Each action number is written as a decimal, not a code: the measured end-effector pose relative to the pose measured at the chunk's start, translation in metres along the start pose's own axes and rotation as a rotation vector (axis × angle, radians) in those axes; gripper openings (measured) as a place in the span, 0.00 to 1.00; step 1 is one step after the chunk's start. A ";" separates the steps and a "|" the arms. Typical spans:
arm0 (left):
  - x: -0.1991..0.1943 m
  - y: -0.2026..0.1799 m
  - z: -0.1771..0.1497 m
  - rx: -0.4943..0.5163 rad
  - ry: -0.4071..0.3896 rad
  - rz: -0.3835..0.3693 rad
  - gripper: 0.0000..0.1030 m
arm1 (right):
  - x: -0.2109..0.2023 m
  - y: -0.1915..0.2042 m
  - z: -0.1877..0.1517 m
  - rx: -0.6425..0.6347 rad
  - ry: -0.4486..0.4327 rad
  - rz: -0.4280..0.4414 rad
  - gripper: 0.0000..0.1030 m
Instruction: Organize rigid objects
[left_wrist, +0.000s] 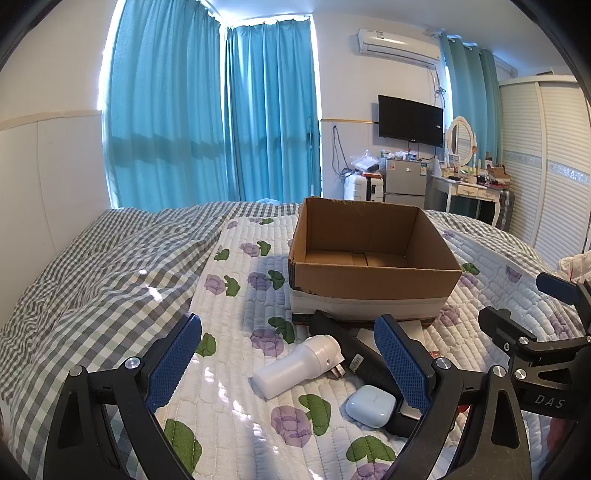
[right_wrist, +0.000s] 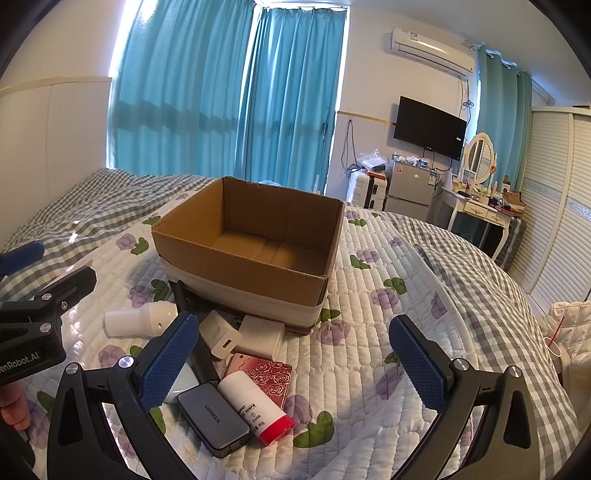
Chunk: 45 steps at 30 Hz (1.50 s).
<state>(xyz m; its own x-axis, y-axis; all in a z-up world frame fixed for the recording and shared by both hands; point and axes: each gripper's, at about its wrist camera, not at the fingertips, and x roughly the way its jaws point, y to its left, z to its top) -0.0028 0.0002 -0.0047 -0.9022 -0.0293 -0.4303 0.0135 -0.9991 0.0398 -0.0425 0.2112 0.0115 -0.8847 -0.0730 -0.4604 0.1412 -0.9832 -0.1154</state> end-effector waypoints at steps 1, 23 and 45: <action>0.000 0.000 0.000 0.001 0.000 0.000 0.94 | 0.000 0.000 0.000 0.000 0.001 0.000 1.00; 0.000 0.000 0.000 0.000 0.001 0.003 0.94 | 0.001 0.001 -0.003 -0.003 0.007 0.003 1.00; 0.014 -0.012 -0.022 0.082 0.273 0.039 0.94 | 0.023 0.008 -0.021 -0.064 0.350 0.234 0.99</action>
<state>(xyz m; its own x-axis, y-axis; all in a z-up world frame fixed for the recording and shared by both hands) -0.0063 0.0112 -0.0309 -0.7519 -0.0861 -0.6537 0.0014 -0.9916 0.1291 -0.0525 0.2052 -0.0188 -0.6230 -0.2206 -0.7505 0.3572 -0.9338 -0.0220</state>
